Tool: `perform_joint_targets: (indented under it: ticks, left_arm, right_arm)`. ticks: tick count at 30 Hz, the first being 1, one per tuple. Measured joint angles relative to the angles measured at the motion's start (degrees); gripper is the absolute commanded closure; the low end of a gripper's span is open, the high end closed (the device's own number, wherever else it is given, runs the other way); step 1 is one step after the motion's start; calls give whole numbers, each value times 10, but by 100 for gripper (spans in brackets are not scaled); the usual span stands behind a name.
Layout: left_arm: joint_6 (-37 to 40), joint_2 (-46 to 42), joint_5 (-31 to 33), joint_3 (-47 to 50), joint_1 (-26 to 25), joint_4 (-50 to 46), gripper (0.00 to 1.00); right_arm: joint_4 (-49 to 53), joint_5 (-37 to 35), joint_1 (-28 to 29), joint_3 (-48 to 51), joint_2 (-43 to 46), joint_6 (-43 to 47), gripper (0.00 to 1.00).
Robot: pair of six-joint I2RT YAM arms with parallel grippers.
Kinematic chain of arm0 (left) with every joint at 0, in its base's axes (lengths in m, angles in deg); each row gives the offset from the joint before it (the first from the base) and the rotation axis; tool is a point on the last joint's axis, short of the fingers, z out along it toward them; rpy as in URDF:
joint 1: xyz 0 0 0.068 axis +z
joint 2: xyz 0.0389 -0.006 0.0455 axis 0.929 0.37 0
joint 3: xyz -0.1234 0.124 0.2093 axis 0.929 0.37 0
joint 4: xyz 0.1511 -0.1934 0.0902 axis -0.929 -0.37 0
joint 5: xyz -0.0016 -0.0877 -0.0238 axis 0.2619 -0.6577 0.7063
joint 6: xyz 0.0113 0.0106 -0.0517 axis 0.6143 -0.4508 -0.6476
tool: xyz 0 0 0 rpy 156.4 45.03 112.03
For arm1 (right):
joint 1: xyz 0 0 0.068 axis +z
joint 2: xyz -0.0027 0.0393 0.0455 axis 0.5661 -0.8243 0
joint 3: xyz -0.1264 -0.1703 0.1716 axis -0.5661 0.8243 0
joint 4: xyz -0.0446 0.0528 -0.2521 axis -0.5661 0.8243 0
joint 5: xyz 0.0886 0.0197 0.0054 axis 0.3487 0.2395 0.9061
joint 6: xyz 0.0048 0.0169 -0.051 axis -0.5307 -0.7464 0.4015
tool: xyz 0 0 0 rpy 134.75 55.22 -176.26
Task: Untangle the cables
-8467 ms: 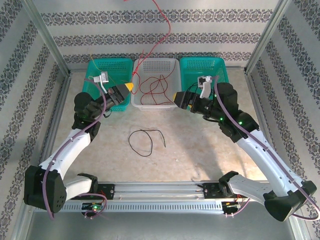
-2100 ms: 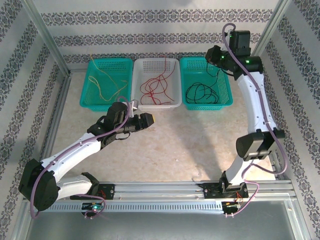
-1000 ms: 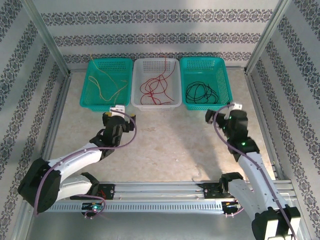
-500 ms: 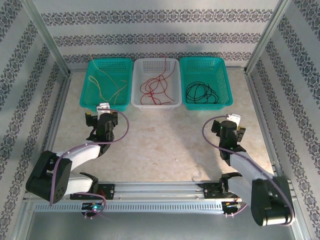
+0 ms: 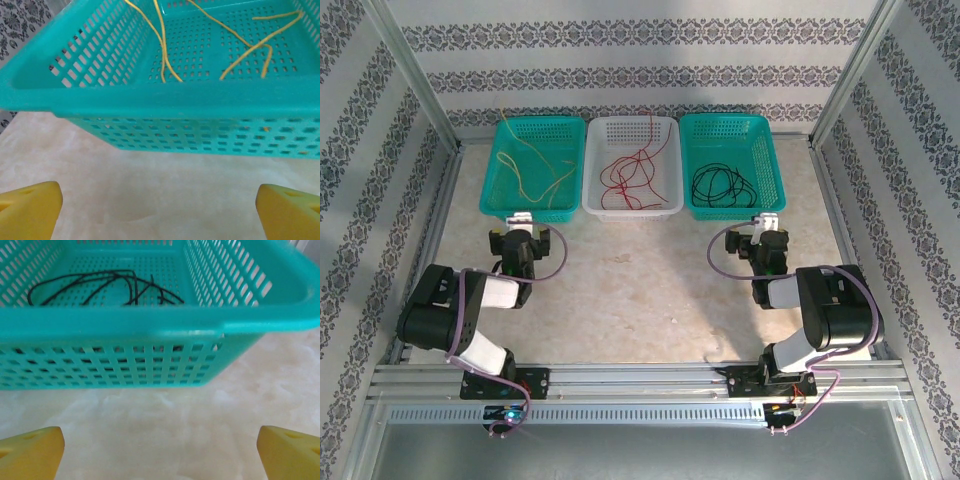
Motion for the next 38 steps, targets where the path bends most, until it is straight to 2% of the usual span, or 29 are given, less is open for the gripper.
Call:
perform_joint_targets:
  ticks: [2,9,38]
  left_arm:
    - [-3,19,-23,7,17,50,1]
    - [-19,28,-80,5,39,54,1]
    - [-19,28,-113,-2,39,58,1]
  right_arm:
    - [7,9,-4,-19,0,0,2]
    - [-1,19,-3,-38,0,0,2]
    - [3,34,-11,-38,0,4,2]
